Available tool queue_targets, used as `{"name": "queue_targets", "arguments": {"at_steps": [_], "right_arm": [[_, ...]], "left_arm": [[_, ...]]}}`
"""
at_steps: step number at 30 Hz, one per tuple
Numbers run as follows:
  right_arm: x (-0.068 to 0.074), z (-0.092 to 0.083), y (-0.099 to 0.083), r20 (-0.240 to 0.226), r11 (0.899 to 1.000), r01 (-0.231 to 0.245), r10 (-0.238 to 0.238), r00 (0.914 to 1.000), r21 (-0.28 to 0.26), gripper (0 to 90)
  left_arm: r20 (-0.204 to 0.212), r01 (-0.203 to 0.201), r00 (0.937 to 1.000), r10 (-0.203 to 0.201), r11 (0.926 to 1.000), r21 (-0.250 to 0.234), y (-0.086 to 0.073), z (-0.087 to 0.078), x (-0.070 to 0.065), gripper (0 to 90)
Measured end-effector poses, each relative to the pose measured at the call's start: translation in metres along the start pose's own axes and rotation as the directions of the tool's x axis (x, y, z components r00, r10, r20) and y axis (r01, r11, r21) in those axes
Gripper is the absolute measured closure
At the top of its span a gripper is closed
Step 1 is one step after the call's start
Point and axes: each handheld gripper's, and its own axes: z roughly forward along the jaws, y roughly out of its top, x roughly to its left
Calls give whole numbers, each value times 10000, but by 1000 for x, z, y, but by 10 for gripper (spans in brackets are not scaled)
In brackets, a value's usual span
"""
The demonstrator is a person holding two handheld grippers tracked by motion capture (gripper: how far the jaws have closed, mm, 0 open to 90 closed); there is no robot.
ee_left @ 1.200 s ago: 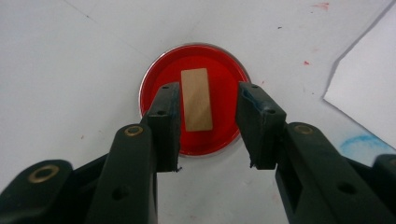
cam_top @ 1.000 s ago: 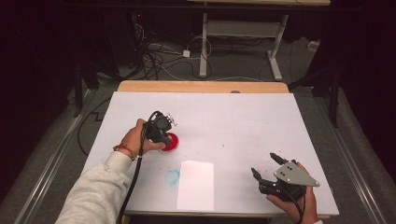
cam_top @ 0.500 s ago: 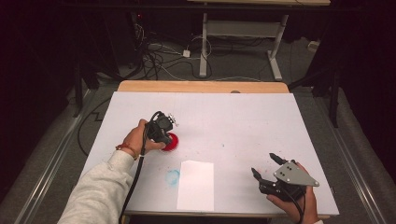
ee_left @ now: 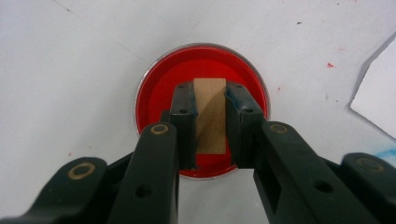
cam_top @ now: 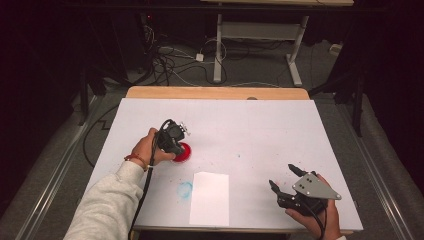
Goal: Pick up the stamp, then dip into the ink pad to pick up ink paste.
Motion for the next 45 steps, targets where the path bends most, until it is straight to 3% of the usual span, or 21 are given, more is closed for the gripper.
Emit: {"name": "queue_targets", "arguments": {"at_steps": [3, 5, 8, 14, 19, 20, 24, 26, 28, 34, 41, 45], "right_arm": [[0, 0, 0, 15, 10000, 13, -13, 10000, 29, 268], [0, 1, 0, -5, 10000, -9, 9, 10000, 79, 269], [-1, 2, 1, -6, 10000, -49, 49, 10000, 37, 268], [-4, 1, 0, 87, 9999, -87, 86, 9999, 71, 268], [-3, 0, 0, 118, 9999, -107, 106, 9999, 86, 269], [-3, 0, -1, 116, 9999, -92, 91, 9999, 101, 268], [-3, 0, 0, 107, 10000, -85, 85, 9999, 49, 268], [-3, 0, 1, 90, 10000, -79, 79, 9999, 36, 268], [-3, 1, 1, 61, 10000, -73, 72, 10000, 44, 268], [-4, 5, 1, 14, 10000, -40, 40, 10000, 89, 268], [-3, 7, 0, -44, 9998, 24, -23, 10000, 183, 268], [-1, 5, 2, -50, 9999, 41, -41, 10000, 106, 268]], "left_arm": [[-9, -16, 10000, 16, 10000, -24, 0, 0, 0, 739], [-304, -40, 9995, 34, 9998, -214, -1, -1, 0, 740], [-60, 129, 9999, -133, 9978, -649, -4, -5, 3, 741], [41, 371, 9993, -369, 9914, -1255, -16, -15, 7, 741], [100, 417, 9991, -405, 9805, -1920, -26, -28, 4, 740], [41, 379, 9993, -379, 9741, -2228, -30, -35, 1, 741], [-9, 302, 9995, -317, 9600, -2785, -40, -49, -7, 740], [-54, 279, 9995, -307, 9568, -2893, -42, -52, -8, 740], [-157, 215, 9995, -278, 9489, -3148, -48, -59, -13, 741], [-200, 215, 9993, -302, 9381, -3456, -55, -66, -15, 741], [-310, 115, 9992, -238, 9367, -3499, -56, -74, -18, 740], [-199, 44, 9997, -116, 9431, -3326, -53, -73, -18, 740]]}}
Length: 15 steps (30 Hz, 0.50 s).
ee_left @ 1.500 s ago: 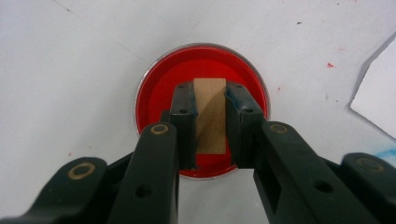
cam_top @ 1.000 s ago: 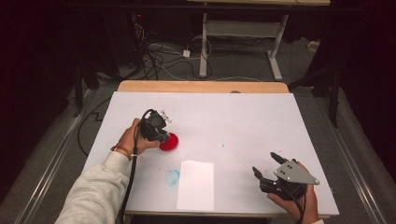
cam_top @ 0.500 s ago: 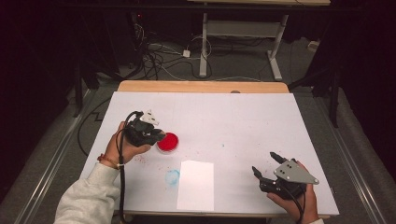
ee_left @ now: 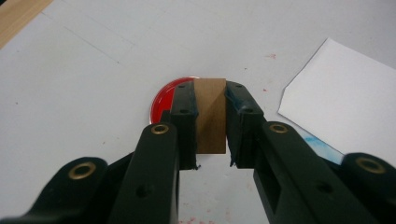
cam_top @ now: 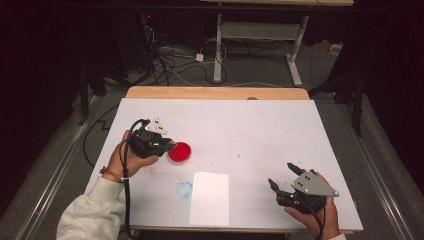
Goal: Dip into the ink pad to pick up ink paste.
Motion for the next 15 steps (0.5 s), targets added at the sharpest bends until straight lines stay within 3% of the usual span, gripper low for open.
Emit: {"name": "queue_targets", "arguments": {"at_steps": [10, 15], "right_arm": [[1, 4, 1, -145, 9999, 82, -80, 9999, 115, 268], [2, 4, 0, -170, 9997, 125, -121, 9998, 196, 268]], "left_arm": [[518, -229, 9985, 175, 9943, 1044, 12, 28, 3, 740], [731, -258, 9972, 128, 9833, 1803, 17, 52, 8, 740]]}}
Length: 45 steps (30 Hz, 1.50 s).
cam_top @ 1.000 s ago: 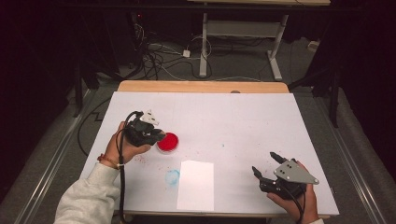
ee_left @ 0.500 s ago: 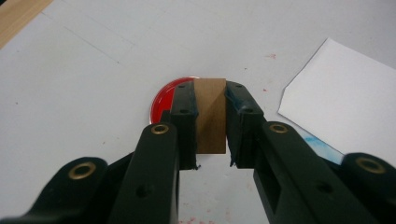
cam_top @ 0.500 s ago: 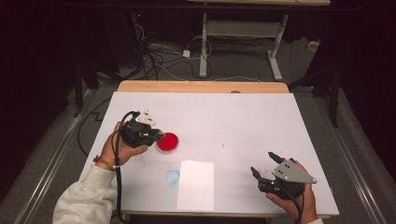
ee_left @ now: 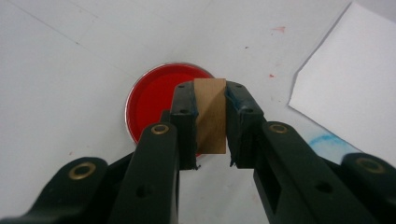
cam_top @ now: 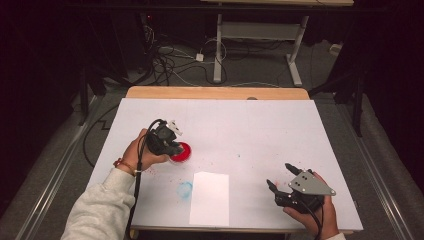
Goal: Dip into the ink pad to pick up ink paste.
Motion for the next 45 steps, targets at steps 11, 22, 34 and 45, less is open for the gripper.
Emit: {"name": "queue_targets", "arguments": {"at_steps": [11, 22, 34, 45], "right_arm": [[1, -1, -2, -33, 9999, 87, -87, 10000, 101, 268], [3, -1, -2, -109, 9997, 166, -165, 9998, 163, 268], [4, 0, -1, -127, 9995, 239, -236, 9996, 188, 266], [4, -1, -1, -129, 9995, 253, -251, 9996, 188, 266]], "left_arm": [[102, 352, 9993, -359, 9975, 620, 1, 24, 11, 740], [144, 679, 9975, -689, 9957, 629, 1, 31, 17, 739], [-296, 457, 9986, -433, 9955, 831, 5, 34, 9, 741], [105, 786, 9968, -793, 9951, 603, 1, 34, 16, 740]]}}
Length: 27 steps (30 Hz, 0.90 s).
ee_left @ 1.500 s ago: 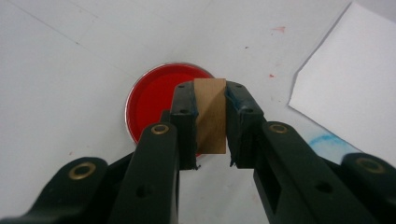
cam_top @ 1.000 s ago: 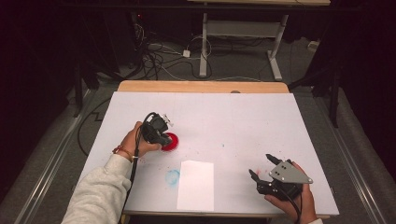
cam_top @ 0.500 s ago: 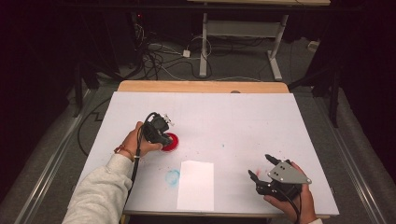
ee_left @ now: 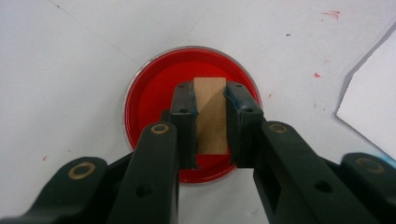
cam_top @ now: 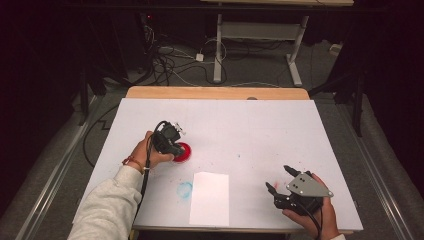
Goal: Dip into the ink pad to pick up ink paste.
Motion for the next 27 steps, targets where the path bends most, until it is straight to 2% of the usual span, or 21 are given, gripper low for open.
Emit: {"name": "queue_targets", "arguments": {"at_steps": [5, 14, 25, 27], "right_arm": [[0, 0, 0, -7, 10000, 2, -2, 10000, -1, 266], [-2, -2, 1, 150, 10000, 6, -5, 9999, -36, 266], [-1, -1, 1, 153, 10000, 45, -45, 9999, 15, 266], [-1, -1, 1, 158, 10000, 19, -19, 9999, 4, 266]], "left_arm": [[-188, -70, 9998, 71, 10000, 55, 1, 1, -3, 740], [-169, 40, 9998, -42, 9999, -126, -2, 1, -2, 740], [-582, -150, 9982, 137, 9997, -214, -3, 2, -9, 740], [-383, -6, 9993, -10, 9991, -429, -6, -1, -6, 740]]}}
